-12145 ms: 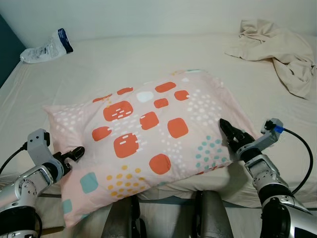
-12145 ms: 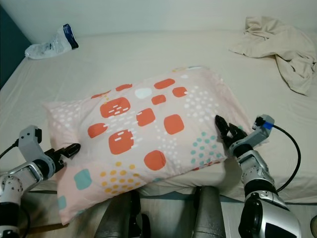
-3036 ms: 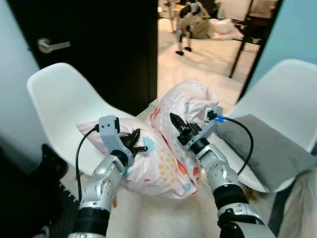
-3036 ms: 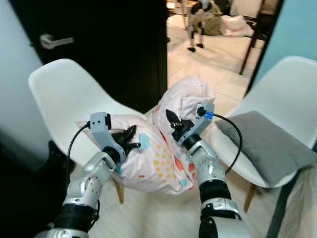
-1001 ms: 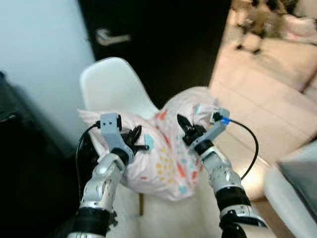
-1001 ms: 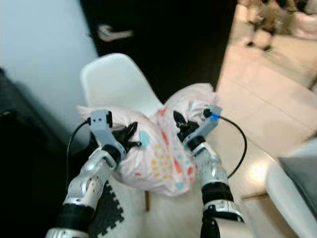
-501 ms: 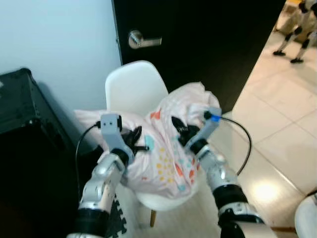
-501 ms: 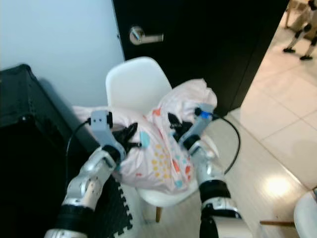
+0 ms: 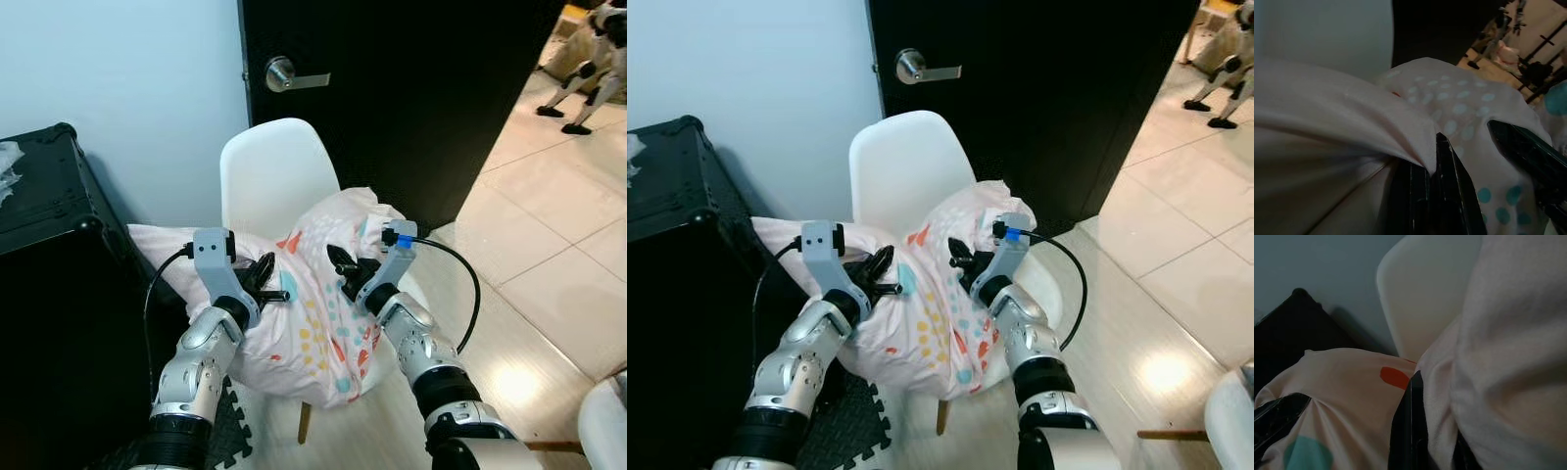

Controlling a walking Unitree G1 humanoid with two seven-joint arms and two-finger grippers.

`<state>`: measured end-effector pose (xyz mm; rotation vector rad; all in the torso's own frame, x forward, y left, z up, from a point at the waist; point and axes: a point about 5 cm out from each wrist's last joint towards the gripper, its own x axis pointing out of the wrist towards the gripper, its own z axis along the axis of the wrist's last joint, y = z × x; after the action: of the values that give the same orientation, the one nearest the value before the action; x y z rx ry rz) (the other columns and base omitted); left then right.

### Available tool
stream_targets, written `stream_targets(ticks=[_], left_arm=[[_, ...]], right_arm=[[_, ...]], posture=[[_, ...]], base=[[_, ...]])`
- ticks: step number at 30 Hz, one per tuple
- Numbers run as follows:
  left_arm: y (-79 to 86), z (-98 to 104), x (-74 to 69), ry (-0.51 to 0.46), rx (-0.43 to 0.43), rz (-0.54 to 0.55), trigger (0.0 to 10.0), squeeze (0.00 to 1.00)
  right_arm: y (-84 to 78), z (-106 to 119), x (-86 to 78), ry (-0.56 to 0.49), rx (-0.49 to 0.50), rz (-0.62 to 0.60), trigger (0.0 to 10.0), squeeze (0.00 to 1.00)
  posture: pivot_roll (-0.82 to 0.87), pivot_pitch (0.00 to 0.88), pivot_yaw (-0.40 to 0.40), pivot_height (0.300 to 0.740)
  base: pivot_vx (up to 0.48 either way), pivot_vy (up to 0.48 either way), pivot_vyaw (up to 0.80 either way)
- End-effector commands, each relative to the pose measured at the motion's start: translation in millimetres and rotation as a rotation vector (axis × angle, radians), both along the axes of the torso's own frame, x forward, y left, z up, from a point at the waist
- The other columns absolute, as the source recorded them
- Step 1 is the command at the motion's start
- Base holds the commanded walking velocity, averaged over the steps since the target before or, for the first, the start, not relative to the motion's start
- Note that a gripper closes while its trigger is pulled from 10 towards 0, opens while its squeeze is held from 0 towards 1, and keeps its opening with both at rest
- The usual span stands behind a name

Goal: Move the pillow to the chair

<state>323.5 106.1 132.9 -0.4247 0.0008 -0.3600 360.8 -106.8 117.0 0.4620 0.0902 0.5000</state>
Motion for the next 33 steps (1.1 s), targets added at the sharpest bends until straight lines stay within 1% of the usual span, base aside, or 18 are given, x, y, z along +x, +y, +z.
stream_targets(ticks=[1, 4, 7, 10, 14, 17, 23, 29, 33], left_arm=[[-7.9, 13.8, 0.4, -0.065, -0.016, -0.025, 10.0, 0.00], [-6.7, 14.1, 0.5, -0.066, -0.016, -0.021, 10.0, 0.00], [-5.7, 13.8, -0.1, -0.065, -0.017, -0.018, 10.0, 0.00], [-5.2, 13.9, -0.6, -0.066, -0.017, -0.017, 10.0, 0.00], [-5.0, 14.7, -1.0, -0.071, -0.024, -0.024, 10.0, 0.00], [-5.4, 16.1, -0.9, -0.078, -0.028, -0.032, 10.0, 0.00], [-4.0, 20.0, 1.5, -0.091, -0.030, -0.032, 10.0, 0.00], [-2.8, 22.3, 2.5, -0.103, -0.020, -0.028, 10.0, 0.00], [-3.4, 22.4, 2.1, -0.104, -0.021, -0.031, 10.0, 0.00]], right_arm=[[8.7, 5.5, 1.2, -0.033, 0.011, 0.037, 10.0, 0.00], [6.6, 6.5, 2.9, -0.030, 0.018, 0.015, 10.0, 0.00], [3.1, 3.9, 5.4, 0.002, -0.005, -0.037, 10.0, 0.00], [1.3, 2.8, 6.5, 0.013, -0.017, -0.058, 10.0, 0.00], [-1.2, 3.5, 8.4, 0.022, -0.004, -0.082, 10.0, 0.00], [-1.5, 4.2, 9.0, 0.022, -0.004, -0.083, 10.0, 0.00], [1.1, 6.7, 10.7, 0.016, 0.013, -0.082, 10.0, 0.00], [5.4, 10.3, 10.8, -0.020, 0.006, -0.059, 10.0, 0.00], [7.3, 11.5, 9.9, -0.032, 0.022, -0.040, 10.0, 0.00]], posture=[[0.01, 0.103, 0.005, 0.740], [0.01, 0.110, 0.006, 0.740], [0.01, 0.114, 0.006, 0.740], [0.01, 0.116, 0.005, 0.740], [0.01, 0.119, 0.007, 0.740], [0.01, 0.120, 0.007, 0.740], [0.01, 0.119, 0.009, 0.740], [0.02, 0.120, 0.013, 0.740], [0.02, 0.120, 0.013, 0.740]], base=[[0.000, 0.000, 0.00], [0.000, 0.000, 0.00], [0.000, 0.000, 0.00], [0.000, 0.000, 0.00], [0.000, 0.000, 0.00], [0.000, 0.000, 0.00], [0.000, 0.000, -0.67], [0.000, 0.000, 0.00], [0.000, 0.000, 0.00]])
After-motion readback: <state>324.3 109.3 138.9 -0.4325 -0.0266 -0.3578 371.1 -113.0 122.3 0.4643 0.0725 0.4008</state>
